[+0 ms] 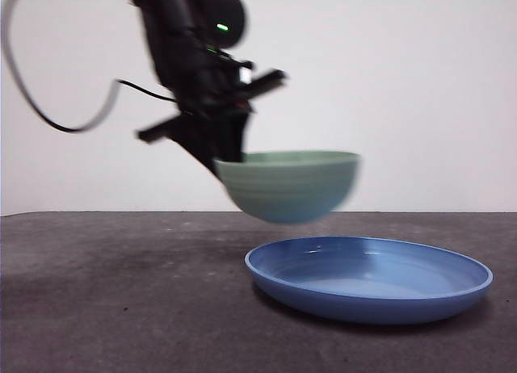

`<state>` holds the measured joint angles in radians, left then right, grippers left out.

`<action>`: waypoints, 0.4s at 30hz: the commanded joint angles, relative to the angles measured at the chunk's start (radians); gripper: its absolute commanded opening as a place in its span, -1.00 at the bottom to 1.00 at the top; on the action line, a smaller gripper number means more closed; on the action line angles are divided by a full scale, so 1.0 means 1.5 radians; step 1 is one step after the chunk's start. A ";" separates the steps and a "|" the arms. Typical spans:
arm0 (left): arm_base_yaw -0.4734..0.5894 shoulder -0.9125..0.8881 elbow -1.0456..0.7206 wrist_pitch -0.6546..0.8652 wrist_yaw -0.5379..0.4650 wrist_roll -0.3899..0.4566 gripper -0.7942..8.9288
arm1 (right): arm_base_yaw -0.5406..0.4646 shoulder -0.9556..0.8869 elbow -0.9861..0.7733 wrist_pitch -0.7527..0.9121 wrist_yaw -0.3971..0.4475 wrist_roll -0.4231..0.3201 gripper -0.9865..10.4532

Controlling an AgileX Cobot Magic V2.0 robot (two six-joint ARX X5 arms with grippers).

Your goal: Place the green bowl on the blue plate

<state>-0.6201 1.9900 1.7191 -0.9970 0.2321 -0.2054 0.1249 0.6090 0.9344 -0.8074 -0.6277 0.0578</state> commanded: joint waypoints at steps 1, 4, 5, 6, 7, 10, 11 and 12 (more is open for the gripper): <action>-0.030 0.045 0.049 -0.002 0.000 -0.012 -0.82 | 0.002 0.002 0.011 0.004 -0.001 0.007 0.26; -0.054 0.081 0.082 -0.007 0.000 -0.017 -0.82 | 0.002 0.002 0.011 0.004 -0.001 0.007 0.26; -0.060 0.092 0.089 -0.007 0.000 -0.017 -0.82 | 0.002 0.002 0.011 0.004 -0.001 0.007 0.26; -0.065 0.098 0.093 -0.007 -0.001 -0.017 -0.82 | 0.002 0.002 0.011 0.004 -0.002 0.007 0.26; -0.069 0.105 0.095 -0.005 -0.001 -0.018 -0.82 | 0.002 0.002 0.011 0.004 -0.002 0.007 0.26; -0.073 0.127 0.095 -0.007 -0.011 -0.028 -0.82 | 0.002 0.002 0.011 0.004 -0.002 0.007 0.26; -0.072 0.132 0.095 -0.006 -0.011 -0.028 -0.82 | 0.002 0.002 0.011 0.003 -0.002 0.007 0.26; -0.072 0.135 0.095 -0.006 -0.011 -0.028 -0.82 | 0.002 0.002 0.011 0.003 -0.002 0.007 0.26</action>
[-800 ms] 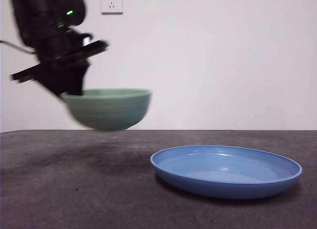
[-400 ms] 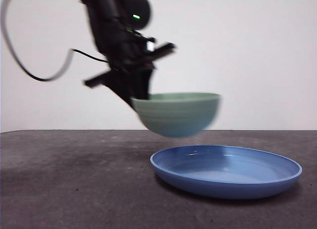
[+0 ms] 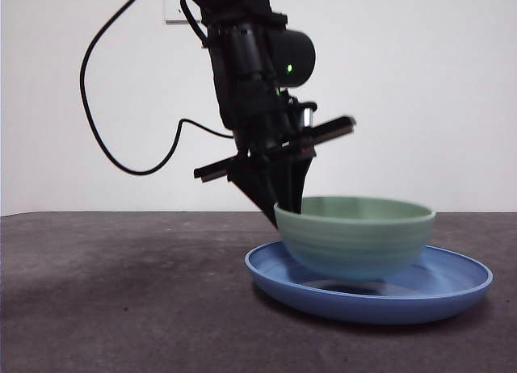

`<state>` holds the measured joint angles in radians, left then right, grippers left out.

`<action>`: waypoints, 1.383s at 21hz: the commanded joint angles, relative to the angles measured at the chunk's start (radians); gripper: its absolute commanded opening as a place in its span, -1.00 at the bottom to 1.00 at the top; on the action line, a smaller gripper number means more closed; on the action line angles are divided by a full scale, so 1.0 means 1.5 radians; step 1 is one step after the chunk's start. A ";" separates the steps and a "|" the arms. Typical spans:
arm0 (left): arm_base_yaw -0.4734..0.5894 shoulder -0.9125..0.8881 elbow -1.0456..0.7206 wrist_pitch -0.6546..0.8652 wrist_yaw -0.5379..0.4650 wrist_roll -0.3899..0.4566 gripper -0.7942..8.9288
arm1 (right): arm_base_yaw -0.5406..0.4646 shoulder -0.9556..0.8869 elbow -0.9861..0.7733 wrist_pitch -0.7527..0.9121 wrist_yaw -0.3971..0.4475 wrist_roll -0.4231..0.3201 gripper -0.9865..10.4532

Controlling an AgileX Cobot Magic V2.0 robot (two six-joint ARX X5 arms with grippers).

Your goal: Place the green bowl on the blue plate

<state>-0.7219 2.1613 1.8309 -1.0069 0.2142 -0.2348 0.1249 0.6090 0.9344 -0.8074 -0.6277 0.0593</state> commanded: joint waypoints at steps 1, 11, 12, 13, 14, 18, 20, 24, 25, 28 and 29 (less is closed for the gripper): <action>-0.005 0.022 0.020 0.002 -0.001 -0.008 -0.82 | 0.002 0.002 0.011 0.002 -0.002 0.006 0.26; -0.004 0.022 0.023 0.005 0.000 -0.009 -0.46 | 0.002 0.002 0.011 -0.002 -0.001 0.006 0.26; -0.004 0.022 0.030 -0.001 0.000 -0.009 -0.38 | 0.002 0.002 0.011 -0.002 -0.001 0.006 0.26; -0.004 0.022 0.039 -0.009 0.000 -0.009 -0.30 | 0.002 0.002 0.011 -0.002 -0.001 0.006 0.26; -0.003 0.022 0.056 -0.025 0.000 -0.009 -0.15 | 0.002 0.002 0.011 -0.002 -0.001 0.006 0.26; -0.002 0.021 0.182 -0.148 0.000 0.044 0.19 | 0.002 0.002 0.011 -0.001 -0.001 0.006 0.26; -0.005 0.005 0.237 -0.236 -0.001 0.098 0.19 | 0.002 0.002 0.011 -0.001 -0.001 0.006 0.26; -0.002 -0.082 0.244 -0.294 -0.006 0.134 0.43 | 0.002 0.002 0.011 -0.001 -0.001 0.006 0.26; 0.001 -0.112 0.244 -0.294 -0.006 0.136 0.52 | 0.002 0.002 0.011 -0.001 -0.002 0.006 0.26; 0.006 -0.214 0.243 -0.295 -0.006 0.148 0.52 | 0.002 0.002 0.011 -0.002 -0.001 0.006 0.26; 0.006 -0.244 0.241 -0.294 -0.006 0.154 0.52 | 0.002 0.002 0.011 -0.002 -0.002 0.006 0.26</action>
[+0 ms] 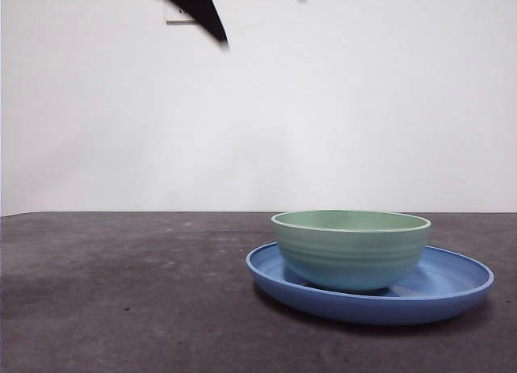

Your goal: Place the green bowl on the blue plate

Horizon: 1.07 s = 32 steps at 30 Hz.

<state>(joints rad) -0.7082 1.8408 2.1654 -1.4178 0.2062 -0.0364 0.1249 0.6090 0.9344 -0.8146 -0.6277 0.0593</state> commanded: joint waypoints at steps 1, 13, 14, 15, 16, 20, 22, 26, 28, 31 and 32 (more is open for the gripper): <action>-0.003 -0.068 0.009 -0.021 -0.001 0.032 0.52 | 0.002 0.002 0.011 0.003 -0.001 0.006 0.26; 0.027 -0.530 -0.434 0.208 -0.001 0.065 0.52 | 0.002 0.002 0.011 -0.002 -0.001 0.006 0.26; 0.029 -0.555 -0.467 0.226 -0.001 0.064 0.52 | 0.002 0.002 0.011 -0.002 -0.001 0.006 0.26; 0.031 -0.594 -0.518 0.249 0.000 0.061 0.52 | 0.002 0.002 0.011 -0.002 -0.002 0.006 0.26; 0.032 -0.623 -0.556 0.266 -0.001 0.061 0.52 | 0.002 0.002 0.011 -0.001 -0.002 0.006 0.26; 0.032 -0.726 -0.690 0.320 0.000 0.048 0.52 | 0.002 0.002 0.011 -0.002 -0.003 0.008 0.26; 0.032 -0.773 -0.746 0.338 -0.001 0.035 0.52 | 0.002 0.002 0.011 -0.002 -0.003 0.008 0.26; 0.032 -0.838 -0.815 0.352 -0.001 0.014 0.52 | 0.002 0.002 0.011 -0.002 -0.003 0.008 0.26; 0.032 -0.860 -0.830 0.352 0.000 0.013 0.52 | 0.002 0.002 0.011 -0.002 -0.003 0.008 0.26; 0.032 -0.877 -0.835 0.353 0.000 0.013 0.52 | 0.002 0.002 0.011 -0.002 -0.003 0.008 0.26; 0.032 -0.880 -0.835 0.354 0.000 0.013 0.52 | 0.002 0.002 0.011 -0.002 -0.003 0.008 0.26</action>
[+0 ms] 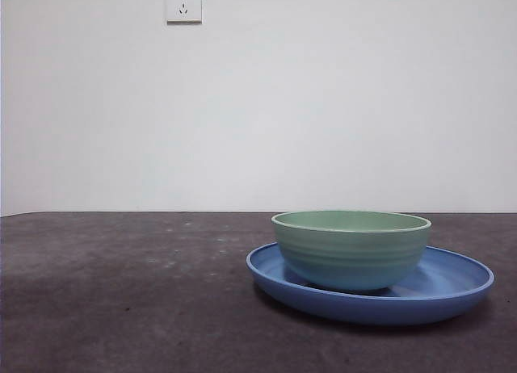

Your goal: Place the green bowl on the blue plate

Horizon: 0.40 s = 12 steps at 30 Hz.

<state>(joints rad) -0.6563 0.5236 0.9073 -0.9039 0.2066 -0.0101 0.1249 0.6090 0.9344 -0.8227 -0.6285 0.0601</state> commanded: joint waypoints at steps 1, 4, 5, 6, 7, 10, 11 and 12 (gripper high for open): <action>-0.003 -0.004 0.003 0.015 -0.001 -0.005 0.52 | 0.002 0.002 0.011 0.003 -0.002 0.008 0.26; -0.003 -0.006 0.003 0.022 -0.001 -0.006 0.52 | 0.002 0.003 0.011 -0.006 0.004 0.032 0.25; -0.003 -0.006 0.003 0.024 -0.001 -0.006 0.52 | 0.002 0.003 0.011 -0.011 0.008 0.042 0.25; -0.003 -0.006 0.003 0.025 -0.001 -0.006 0.52 | 0.002 0.007 0.011 -0.018 0.018 0.047 0.25; -0.003 -0.005 0.003 0.027 -0.001 -0.006 0.52 | 0.002 0.012 0.011 -0.028 0.031 0.049 0.25; -0.003 -0.006 0.003 0.037 -0.001 -0.006 0.52 | 0.002 0.034 0.011 -0.056 0.064 0.056 0.25; -0.003 -0.006 0.003 0.040 -0.001 -0.006 0.52 | 0.002 0.047 0.011 -0.063 0.070 0.058 0.25; -0.003 -0.006 0.004 0.041 -0.001 -0.006 0.52 | 0.002 0.059 0.011 -0.067 0.071 0.057 0.23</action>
<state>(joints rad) -0.6563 0.5110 0.9070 -0.8555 0.2066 -0.0139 0.1249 0.6777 0.9344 -0.9283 -0.5259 0.1299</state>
